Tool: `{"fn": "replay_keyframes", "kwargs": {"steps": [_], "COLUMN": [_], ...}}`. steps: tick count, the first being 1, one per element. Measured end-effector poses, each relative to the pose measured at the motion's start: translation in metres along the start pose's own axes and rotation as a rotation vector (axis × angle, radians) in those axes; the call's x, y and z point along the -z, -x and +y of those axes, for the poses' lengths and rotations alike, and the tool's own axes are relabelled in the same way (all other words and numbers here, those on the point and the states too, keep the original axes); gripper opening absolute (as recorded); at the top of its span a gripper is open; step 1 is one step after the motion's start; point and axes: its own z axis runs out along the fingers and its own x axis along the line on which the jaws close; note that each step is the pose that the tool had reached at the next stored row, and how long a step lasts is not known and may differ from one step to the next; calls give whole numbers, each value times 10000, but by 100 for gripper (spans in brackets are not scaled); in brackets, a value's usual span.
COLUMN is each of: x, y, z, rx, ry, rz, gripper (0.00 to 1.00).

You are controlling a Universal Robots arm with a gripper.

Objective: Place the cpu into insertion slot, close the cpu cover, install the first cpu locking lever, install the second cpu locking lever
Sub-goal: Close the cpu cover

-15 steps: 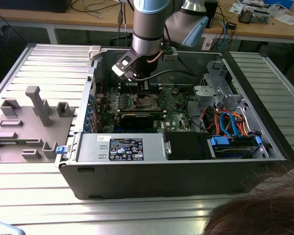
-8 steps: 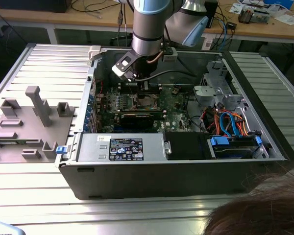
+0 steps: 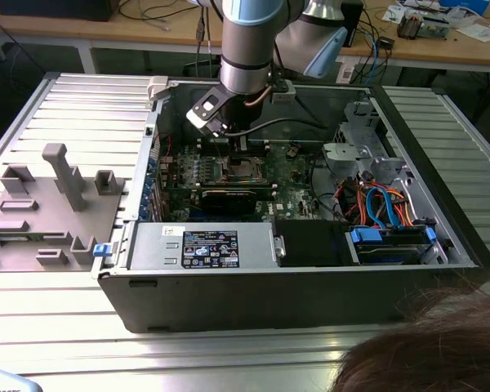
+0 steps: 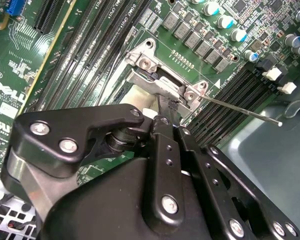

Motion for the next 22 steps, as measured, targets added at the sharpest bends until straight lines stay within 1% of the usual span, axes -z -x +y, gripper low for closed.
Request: {"fn": "replay_keyframes", "kwargs": {"steps": [22], "x": [-39], "y": [0], "z": [-3], "rx": [2], "ry": [0], "rz": [0], "gripper": [11]}}
